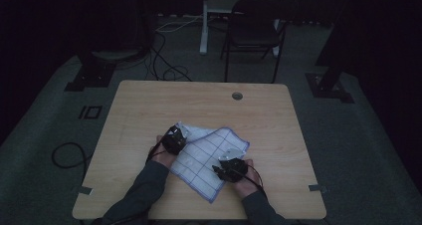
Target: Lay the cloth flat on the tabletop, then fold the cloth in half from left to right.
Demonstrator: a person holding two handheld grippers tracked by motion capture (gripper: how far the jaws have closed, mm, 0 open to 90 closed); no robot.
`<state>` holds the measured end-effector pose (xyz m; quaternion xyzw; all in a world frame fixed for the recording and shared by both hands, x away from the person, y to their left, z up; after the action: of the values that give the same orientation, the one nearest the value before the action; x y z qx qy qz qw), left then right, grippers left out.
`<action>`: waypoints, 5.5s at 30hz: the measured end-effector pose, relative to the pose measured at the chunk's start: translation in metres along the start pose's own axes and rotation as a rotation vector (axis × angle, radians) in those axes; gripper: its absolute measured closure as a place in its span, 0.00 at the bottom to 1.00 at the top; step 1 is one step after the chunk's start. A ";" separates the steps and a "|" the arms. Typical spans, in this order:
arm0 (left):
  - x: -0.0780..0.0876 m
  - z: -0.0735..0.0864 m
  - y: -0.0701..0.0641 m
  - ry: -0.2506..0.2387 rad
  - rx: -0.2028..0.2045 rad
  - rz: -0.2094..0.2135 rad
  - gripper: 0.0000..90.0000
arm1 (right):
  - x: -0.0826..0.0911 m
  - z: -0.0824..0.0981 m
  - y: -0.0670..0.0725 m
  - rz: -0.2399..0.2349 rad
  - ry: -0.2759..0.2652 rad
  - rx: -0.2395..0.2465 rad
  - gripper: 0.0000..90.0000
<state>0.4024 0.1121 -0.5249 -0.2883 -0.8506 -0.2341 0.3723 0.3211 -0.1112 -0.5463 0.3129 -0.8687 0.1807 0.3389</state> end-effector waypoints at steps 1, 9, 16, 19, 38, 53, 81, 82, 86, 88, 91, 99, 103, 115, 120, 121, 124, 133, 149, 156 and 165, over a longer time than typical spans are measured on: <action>0.000 -0.002 0.004 -0.004 0.010 -0.010 1.00 | 0.001 0.001 -0.003 0.002 0.004 -0.003 0.69; 0.003 -0.004 0.006 -0.013 0.036 0.038 0.99 | 0.008 0.009 -0.024 0.024 0.029 -0.024 0.67; 0.001 0.004 -0.023 -0.065 -0.064 0.176 0.77 | 0.011 0.012 -0.032 0.022 0.039 -0.026 0.67; -0.002 0.005 -0.029 -0.081 -0.083 0.200 0.67 | 0.012 0.013 -0.035 0.019 0.043 -0.019 0.67; -0.012 -0.030 0.031 -0.071 0.066 -0.035 0.92 | 0.019 0.021 -0.064 0.083 0.067 -0.027 0.65; 0.003 0.002 0.041 -0.067 0.165 -0.043 0.82 | 0.025 0.031 -0.086 0.126 0.074 -0.090 0.62; 0.030 0.059 -0.019 -0.100 0.246 0.134 0.68 | 0.025 0.035 -0.086 0.134 0.049 -0.122 0.61; 0.029 0.060 -0.019 -0.097 0.246 0.134 0.68 | 0.025 0.035 -0.086 0.134 0.049 -0.122 0.61; 0.029 0.061 -0.020 -0.100 0.255 0.133 0.66 | 0.025 0.035 -0.085 0.136 0.047 -0.123 0.61; 0.029 0.061 -0.021 -0.099 0.265 0.126 0.65 | 0.025 0.035 -0.085 0.135 0.047 -0.123 0.61; 0.028 0.062 -0.022 -0.102 0.281 0.130 0.63 | 0.025 0.035 -0.085 0.134 0.045 -0.125 0.61; 0.028 0.061 -0.026 -0.109 0.293 0.132 0.58 | 0.025 0.035 -0.085 0.137 0.045 -0.125 0.61; 0.026 0.060 -0.026 -0.116 0.295 0.144 0.56 | 0.025 0.035 -0.085 0.138 0.044 -0.125 0.61; 0.014 0.047 -0.020 -0.130 0.337 0.140 0.56 | 0.025 0.036 -0.085 0.138 0.041 -0.129 0.61; 0.012 0.043 -0.021 -0.123 0.312 0.137 0.66 | 0.025 0.036 -0.084 0.140 0.042 -0.129 0.61; 0.012 0.043 -0.021 -0.126 0.313 0.139 0.71 | 0.025 0.036 -0.084 0.141 0.043 -0.128 0.61; 0.013 0.046 -0.018 -0.133 0.326 0.158 0.86 | 0.025 0.036 -0.084 0.140 0.041 -0.134 0.62; 0.016 0.047 -0.013 -0.097 0.290 0.171 0.95 | 0.027 0.035 -0.084 0.141 0.008 -0.140 0.76; 0.029 0.066 0.020 -0.058 0.280 0.159 0.95 | 0.023 0.026 -0.088 0.138 -0.028 -0.166 0.96; 0.030 0.070 0.025 -0.070 0.322 0.165 0.96 | 0.015 0.016 -0.082 0.112 -0.039 -0.145 0.96; 0.035 0.069 0.027 -0.103 0.348 0.178 0.97 | 0.007 0.020 -0.079 0.102 -0.015 -0.148 0.96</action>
<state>0.3671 0.1849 -0.5354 -0.3053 -0.8673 -0.0346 0.3917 0.3601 -0.1833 -0.5471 0.2436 -0.8970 0.1307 0.3451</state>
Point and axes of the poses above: each handheld gripper's, and its own axes: x roughly backward along the jaws, z roughly out of its underside, y roughly to its left, the point moved 1 cm from there along -x, roughly forward along the jaws, and after that the axes turned 7 degrees about z, right-handed, at the moved point
